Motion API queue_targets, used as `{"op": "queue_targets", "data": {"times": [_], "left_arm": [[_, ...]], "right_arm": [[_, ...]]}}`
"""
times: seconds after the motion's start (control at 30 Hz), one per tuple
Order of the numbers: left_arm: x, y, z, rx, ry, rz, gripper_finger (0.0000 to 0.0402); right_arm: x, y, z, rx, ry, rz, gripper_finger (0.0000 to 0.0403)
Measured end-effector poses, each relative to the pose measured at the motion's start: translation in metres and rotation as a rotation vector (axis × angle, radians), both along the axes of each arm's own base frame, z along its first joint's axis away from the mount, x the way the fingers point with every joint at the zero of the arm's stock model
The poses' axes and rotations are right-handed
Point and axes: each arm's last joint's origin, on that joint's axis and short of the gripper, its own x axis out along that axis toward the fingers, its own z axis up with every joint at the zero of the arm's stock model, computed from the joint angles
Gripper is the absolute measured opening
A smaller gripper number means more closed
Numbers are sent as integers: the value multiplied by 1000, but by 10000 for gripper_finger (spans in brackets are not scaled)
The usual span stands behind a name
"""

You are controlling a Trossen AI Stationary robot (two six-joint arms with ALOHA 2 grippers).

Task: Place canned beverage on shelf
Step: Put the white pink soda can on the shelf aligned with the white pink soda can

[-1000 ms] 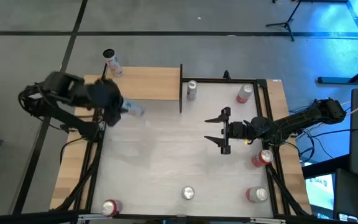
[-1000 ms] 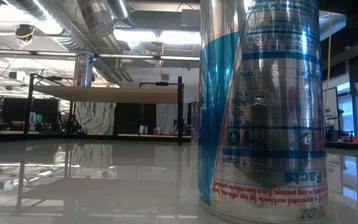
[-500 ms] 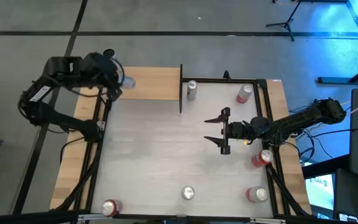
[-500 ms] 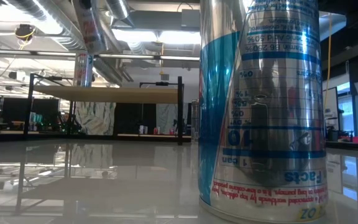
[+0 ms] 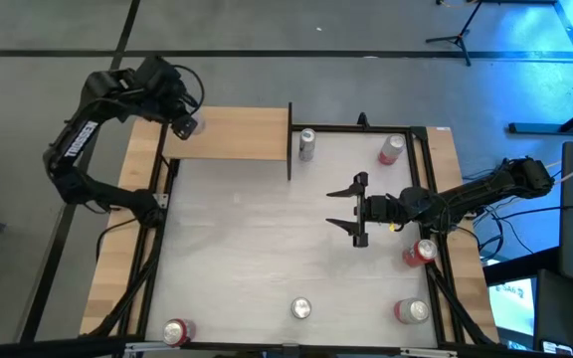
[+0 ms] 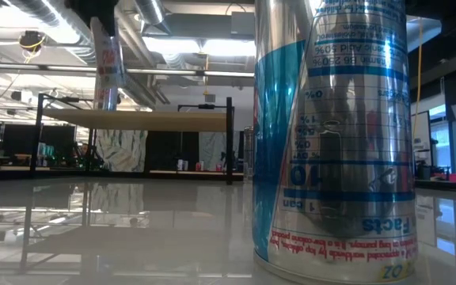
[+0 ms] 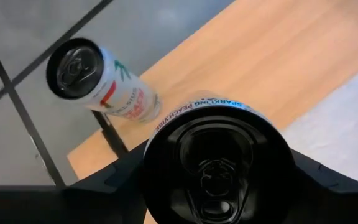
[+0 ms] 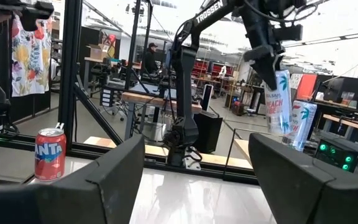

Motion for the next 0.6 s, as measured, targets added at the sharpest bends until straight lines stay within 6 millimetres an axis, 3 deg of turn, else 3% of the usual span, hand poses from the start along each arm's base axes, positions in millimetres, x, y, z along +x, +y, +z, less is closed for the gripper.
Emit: {"op": "queue_targets", "data": {"times": [0.6], "left_arm": [[-9, 29, -50, -164, 159, 48, 242]], "right_arm": [[0, 0, -1, 2, 12, 1, 287]]}}
